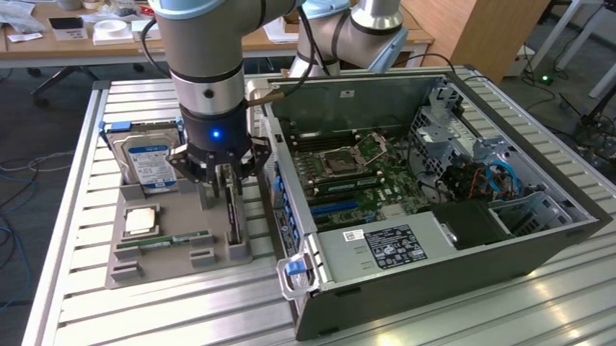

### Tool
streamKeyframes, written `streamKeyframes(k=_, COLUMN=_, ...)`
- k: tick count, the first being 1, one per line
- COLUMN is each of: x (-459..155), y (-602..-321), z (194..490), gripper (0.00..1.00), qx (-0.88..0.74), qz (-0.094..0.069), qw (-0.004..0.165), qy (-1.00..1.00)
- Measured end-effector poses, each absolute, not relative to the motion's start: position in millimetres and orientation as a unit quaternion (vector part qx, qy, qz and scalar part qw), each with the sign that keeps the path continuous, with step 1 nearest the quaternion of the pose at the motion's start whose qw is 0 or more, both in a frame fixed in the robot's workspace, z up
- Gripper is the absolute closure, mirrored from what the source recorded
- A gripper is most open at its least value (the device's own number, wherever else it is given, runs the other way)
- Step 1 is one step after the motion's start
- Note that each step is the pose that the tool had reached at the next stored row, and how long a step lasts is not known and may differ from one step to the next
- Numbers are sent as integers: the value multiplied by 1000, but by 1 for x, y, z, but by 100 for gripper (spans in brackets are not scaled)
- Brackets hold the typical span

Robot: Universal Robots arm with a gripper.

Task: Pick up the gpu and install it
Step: 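Pick up the gpu and move the gpu toward the slot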

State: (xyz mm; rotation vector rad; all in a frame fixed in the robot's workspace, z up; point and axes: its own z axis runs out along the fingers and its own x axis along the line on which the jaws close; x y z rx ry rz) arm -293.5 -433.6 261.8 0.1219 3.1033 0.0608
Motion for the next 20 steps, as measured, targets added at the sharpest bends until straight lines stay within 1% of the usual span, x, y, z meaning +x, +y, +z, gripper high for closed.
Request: streamKeyframes(k=20, x=-292, y=-433, z=245, gripper=58, qx=39, qz=19, qw=18, qy=999)
